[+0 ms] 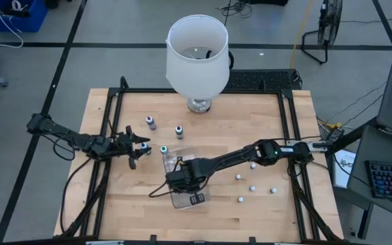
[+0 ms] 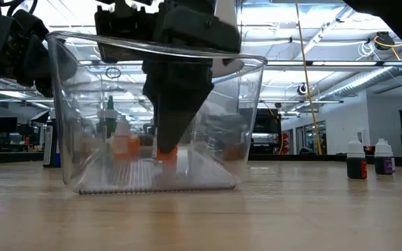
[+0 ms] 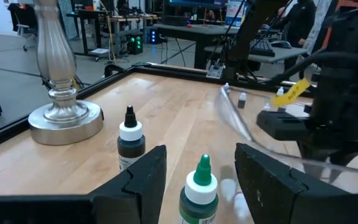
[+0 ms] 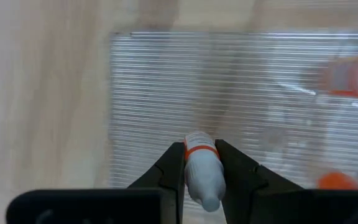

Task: Pick & Place food coloring
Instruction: Put the orange food coloring bottle into the bin

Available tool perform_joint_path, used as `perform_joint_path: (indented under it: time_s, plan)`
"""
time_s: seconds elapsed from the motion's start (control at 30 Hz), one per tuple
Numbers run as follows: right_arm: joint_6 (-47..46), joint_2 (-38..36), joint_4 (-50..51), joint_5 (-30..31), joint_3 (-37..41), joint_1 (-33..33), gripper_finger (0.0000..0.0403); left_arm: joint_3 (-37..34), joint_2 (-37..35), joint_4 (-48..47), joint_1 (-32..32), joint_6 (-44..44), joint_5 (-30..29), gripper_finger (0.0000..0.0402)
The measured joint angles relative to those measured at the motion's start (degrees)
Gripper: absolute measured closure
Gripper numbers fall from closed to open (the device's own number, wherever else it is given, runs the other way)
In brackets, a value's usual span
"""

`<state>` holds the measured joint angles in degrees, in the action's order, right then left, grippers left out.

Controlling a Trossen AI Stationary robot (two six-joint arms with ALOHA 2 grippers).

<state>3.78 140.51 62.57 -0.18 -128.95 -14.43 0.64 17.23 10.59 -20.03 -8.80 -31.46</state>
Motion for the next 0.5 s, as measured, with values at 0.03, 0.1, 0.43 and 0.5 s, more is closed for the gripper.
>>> perform_joint_path:
  time_s: [0.03,0.1,0.43,0.5]
  plan:
    - [0.18,0.04,-0.14,0.58,0.02,0.06,0.0348,0.0,0.0,0.0,0.02,0.0,0.01,0.021]
    - [0.19,0.27,0.06,1.04,0.13,0.18,0.0348,0.0,0.0,-0.02,0.02,0.0,0.01,0.0211]
    - [-0.01,0.26,0.02,0.14,0.11,0.15,0.0348,0.0,0.0,-0.02,0.02,0.0,0.02,0.021]
    - [-0.02,0.26,0.06,0.08,0.11,0.15,0.0343,0.0,0.0,-0.02,0.02,0.0,0.01,0.021]
